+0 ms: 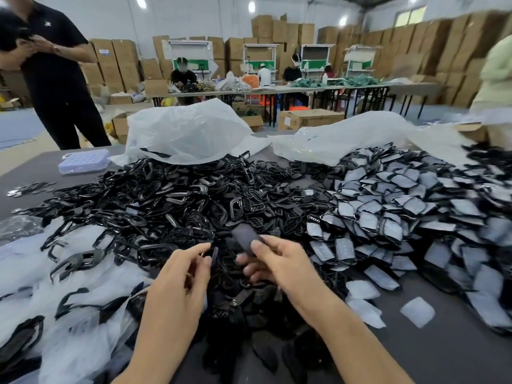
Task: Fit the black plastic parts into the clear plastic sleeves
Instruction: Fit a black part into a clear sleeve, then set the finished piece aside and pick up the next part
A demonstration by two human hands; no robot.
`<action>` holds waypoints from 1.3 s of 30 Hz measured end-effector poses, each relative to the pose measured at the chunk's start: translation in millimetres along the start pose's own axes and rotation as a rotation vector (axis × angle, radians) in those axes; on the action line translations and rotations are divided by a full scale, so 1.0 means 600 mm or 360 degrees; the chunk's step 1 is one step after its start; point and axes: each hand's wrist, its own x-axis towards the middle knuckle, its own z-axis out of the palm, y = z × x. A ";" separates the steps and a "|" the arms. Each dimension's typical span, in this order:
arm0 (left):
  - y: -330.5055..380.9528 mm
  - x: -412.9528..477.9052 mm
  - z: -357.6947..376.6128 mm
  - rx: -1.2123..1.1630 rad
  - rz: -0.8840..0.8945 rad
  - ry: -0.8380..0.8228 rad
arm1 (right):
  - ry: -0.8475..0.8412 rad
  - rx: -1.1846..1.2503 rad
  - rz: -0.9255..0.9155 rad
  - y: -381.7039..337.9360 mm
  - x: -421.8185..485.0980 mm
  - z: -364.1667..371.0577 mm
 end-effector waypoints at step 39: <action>-0.024 -0.009 0.015 0.0588 0.0316 0.0035 | 0.0133 -0.0736 -0.0244 0.044 0.015 0.018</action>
